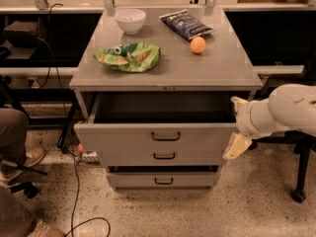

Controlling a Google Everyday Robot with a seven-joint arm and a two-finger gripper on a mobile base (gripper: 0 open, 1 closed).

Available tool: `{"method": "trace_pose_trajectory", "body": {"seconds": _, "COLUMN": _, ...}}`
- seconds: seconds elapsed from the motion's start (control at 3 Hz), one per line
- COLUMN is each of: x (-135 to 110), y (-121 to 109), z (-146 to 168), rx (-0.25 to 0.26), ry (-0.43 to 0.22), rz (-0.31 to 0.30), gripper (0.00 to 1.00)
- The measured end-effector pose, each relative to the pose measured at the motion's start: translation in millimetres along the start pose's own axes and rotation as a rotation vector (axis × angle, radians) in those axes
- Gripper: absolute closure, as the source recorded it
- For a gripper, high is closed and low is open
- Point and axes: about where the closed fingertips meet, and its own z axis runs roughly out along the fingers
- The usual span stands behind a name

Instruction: Open top drawer

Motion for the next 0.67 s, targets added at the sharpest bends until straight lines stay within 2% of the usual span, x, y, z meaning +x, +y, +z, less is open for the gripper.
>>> {"method": "trace_pose_trajectory", "body": {"seconds": 0.33, "x": -1.3, "y": 4.9, "z": 21.7, "rx": -0.057, "ry": -0.002, "rz": -0.02, "gripper": 0.0}}
{"method": "trace_pose_trajectory", "body": {"seconds": 0.67, "x": -3.4, "y": 18.3, "z": 52.1, "rx": -0.144, "ry": 0.008, "rz": -0.051, "gripper": 0.0}}
